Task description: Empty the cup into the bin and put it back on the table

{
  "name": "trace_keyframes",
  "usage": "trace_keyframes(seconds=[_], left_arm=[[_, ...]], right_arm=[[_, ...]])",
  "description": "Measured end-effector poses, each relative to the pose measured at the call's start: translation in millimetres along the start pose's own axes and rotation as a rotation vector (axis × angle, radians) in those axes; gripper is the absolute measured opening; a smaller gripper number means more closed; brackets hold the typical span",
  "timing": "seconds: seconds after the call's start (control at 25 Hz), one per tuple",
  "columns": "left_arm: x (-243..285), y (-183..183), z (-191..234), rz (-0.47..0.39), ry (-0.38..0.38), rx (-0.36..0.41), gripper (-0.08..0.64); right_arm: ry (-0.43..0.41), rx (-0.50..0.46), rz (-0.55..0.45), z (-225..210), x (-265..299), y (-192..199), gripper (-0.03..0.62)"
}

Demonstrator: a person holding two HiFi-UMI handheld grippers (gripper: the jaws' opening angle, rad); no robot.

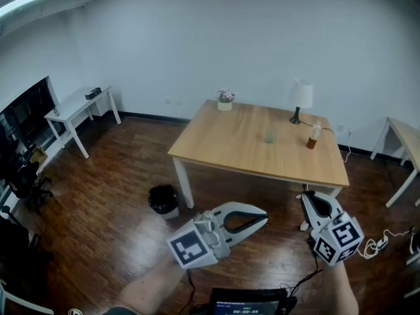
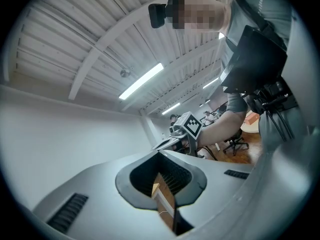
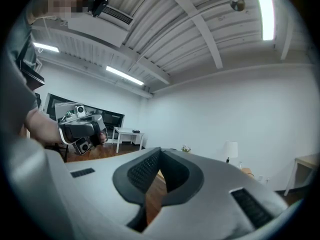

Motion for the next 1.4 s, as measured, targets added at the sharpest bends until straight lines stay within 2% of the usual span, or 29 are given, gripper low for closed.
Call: trace_keyframes(seconds=[0.28,0.52,1.12,1.4], left_arm=[[11,27,24,-0.029,-0.005,-0.040,-0.006],[24,50,46,-0.014,-0.007,-0.054,-0.006],[90,127,125,0.050,-0.030,-0.049,-0.006],[117,160,149,0.063,-0.046,-0.063,-0.006]], right_arm=[[0.016,0.002,0.015,-22,24,1,0.003],[0.012,-0.002,0.004,-47,46,-3,0.003],[-0.021,0.031,0.000,-152,112,0,0.003],[-0.015,-0.050,0.024,-189,134,1,0.003]])
Point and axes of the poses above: the fingertips, and each gripper's own axes: x forward along the fingers, z to its left, y out of its underside, the point moved 1 cm from there along -x, backward along the fingers, and after that the axes turned 9 degrees about x, right-handed, at the moved point
